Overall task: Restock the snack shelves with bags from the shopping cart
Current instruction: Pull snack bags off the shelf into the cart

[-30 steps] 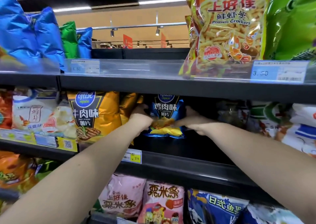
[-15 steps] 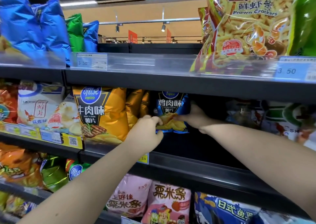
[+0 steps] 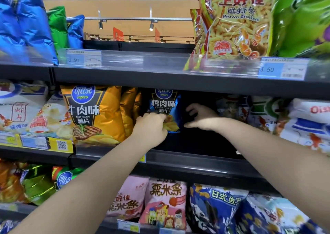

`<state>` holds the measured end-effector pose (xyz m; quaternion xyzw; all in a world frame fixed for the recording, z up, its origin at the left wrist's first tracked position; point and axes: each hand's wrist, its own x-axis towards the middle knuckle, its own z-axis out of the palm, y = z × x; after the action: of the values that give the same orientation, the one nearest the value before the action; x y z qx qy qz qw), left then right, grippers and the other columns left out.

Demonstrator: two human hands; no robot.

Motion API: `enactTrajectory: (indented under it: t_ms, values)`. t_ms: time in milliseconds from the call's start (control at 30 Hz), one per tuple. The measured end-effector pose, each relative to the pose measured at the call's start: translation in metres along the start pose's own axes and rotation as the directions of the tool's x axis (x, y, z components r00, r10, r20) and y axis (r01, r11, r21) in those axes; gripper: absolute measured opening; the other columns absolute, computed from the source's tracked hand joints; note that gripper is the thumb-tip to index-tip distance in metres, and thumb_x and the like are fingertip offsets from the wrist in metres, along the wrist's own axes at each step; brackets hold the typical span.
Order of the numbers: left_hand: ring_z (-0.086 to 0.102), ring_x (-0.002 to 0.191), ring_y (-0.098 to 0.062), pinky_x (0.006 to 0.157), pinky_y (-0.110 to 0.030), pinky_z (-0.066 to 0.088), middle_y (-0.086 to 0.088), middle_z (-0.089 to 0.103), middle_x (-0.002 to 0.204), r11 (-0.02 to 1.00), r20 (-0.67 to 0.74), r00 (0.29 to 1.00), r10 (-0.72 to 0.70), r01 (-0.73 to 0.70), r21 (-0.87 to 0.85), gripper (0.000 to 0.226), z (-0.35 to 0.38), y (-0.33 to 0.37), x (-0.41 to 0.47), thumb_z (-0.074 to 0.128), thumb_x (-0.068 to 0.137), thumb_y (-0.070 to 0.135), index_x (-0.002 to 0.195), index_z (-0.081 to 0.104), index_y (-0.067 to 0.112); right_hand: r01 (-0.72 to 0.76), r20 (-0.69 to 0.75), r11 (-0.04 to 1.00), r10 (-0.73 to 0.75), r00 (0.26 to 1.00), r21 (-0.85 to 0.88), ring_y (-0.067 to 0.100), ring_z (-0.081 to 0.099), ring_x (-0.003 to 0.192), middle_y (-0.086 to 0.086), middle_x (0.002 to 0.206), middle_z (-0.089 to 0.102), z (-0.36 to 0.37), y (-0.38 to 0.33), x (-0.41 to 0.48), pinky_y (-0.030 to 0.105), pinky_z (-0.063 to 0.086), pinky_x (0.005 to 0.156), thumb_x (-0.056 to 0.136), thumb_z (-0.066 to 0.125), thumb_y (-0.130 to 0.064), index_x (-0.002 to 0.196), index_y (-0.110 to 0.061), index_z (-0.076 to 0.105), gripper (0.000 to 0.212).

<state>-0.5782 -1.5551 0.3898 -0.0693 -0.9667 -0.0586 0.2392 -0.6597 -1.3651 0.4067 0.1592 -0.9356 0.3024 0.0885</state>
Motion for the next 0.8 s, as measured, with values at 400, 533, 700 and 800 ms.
enactTrajectory:
  t_ms: [400,533,700,800]
  values:
    - [0.050,0.113,-0.031,0.090,-0.043,0.039,-0.006,0.057,0.119,0.935,-0.096,0.950,0.298,-0.311,-0.171,0.034,-0.003,0.110,-0.006,0.055,0.091,0.025,0.125,0.057,0.026,-0.174,-0.385,0.787,-0.086,0.919,-0.592,0.032,0.049,0.112,0.009,0.116,0.055,-0.047,0.006,-0.162,0.040,0.046,0.086,0.086,0.063,-0.028,0.123,-0.015,0.054,0.041]
    - [0.049,0.114,-0.031,0.090,-0.043,0.039,-0.004,0.058,0.116,0.870,-0.176,0.894,0.412,-0.444,-0.216,0.029,-0.006,0.175,-0.031,0.056,0.090,0.030,0.118,0.060,0.025,-0.346,-0.461,0.630,-0.022,0.887,-0.695,0.032,0.047,0.115,0.008,0.125,0.053,-0.066,0.015,-0.230,0.042,0.041,0.086,0.088,0.058,-0.029,0.127,-0.016,0.051,0.041]
    - [0.046,0.118,-0.030,0.095,-0.044,0.035,-0.003,0.058,0.118,0.756,-0.155,0.824,0.544,-0.563,-0.335,0.023,-0.012,0.263,-0.078,0.058,0.087,0.029,0.110,0.060,0.026,-0.553,-0.568,0.403,0.095,0.817,-0.729,0.035,0.059,0.094,0.013,0.102,0.062,-0.087,0.045,-0.315,0.041,0.047,0.071,0.070,0.077,-0.024,0.105,-0.011,0.061,0.040]
    - [0.045,0.117,-0.030,0.098,-0.047,0.036,-0.003,0.057,0.115,0.686,-0.139,0.759,0.636,-0.638,-0.348,0.027,-0.005,0.317,-0.110,0.059,0.086,0.035,0.110,0.061,0.025,-0.653,-0.639,0.349,0.170,0.750,-0.673,0.034,0.059,0.091,0.010,0.097,0.062,-0.097,0.073,-0.374,0.040,0.047,0.069,0.069,0.077,-0.022,0.101,-0.013,0.060,0.037]
